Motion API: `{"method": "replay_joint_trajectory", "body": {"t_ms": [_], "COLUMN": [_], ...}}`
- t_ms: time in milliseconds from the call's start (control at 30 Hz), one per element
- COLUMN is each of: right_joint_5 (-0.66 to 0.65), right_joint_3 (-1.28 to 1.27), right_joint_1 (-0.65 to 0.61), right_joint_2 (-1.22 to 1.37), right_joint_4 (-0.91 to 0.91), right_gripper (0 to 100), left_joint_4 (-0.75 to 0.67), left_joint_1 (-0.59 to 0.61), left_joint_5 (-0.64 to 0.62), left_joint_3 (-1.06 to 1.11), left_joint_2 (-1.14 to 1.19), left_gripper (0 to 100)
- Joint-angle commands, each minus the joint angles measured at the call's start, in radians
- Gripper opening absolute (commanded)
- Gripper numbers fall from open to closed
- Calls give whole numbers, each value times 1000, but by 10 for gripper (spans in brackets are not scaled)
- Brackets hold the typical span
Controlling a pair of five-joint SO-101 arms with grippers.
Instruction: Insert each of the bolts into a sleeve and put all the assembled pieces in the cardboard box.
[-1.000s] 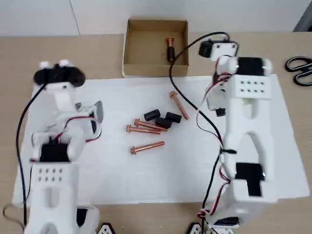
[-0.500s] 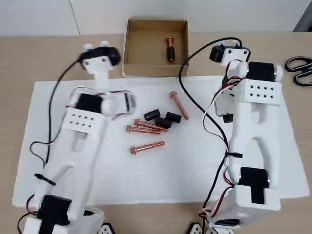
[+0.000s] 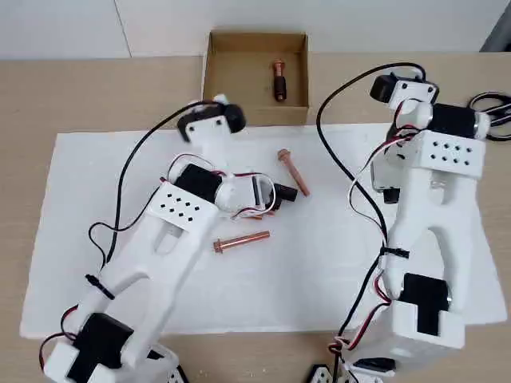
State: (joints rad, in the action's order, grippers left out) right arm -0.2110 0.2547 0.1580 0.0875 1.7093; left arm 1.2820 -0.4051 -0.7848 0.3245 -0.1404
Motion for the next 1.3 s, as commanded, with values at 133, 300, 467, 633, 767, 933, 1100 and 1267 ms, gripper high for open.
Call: {"method": "replay_joint_trajectory", "body": {"t_ms": [133,300,467,633,767,933,1100,1267], "right_joint_5": [-2,0,3,6,6,6,8,8], "right_joint_3": [6,5,3,3,3,3,3,3], "right_joint_1": [7,7,10,10,8,8,8,7], "right_joint_2": [-58,-58,-58,-58,-58,-58,-58,-58], "right_joint_4": [-8,-8,-8,-7,-7,-5,-5,-8], "right_gripper": [20,20,20,20,20,20,20,20], "left_joint_4": [109,107,51,-64,-138,-158,-158,-158], "left_joint_1": [-17,-61,-68,-61,-60,-66,-66,-63], "left_joint_5": [-275,-278,-336,-482,-542,-726,-806,-790], "left_joint_3": [13,33,71,131,174,180,191,229], "left_joint_2": [3,3,2,2,2,2,3,3], "left_gripper": [176,176,176,175,175,176,176,177]}}
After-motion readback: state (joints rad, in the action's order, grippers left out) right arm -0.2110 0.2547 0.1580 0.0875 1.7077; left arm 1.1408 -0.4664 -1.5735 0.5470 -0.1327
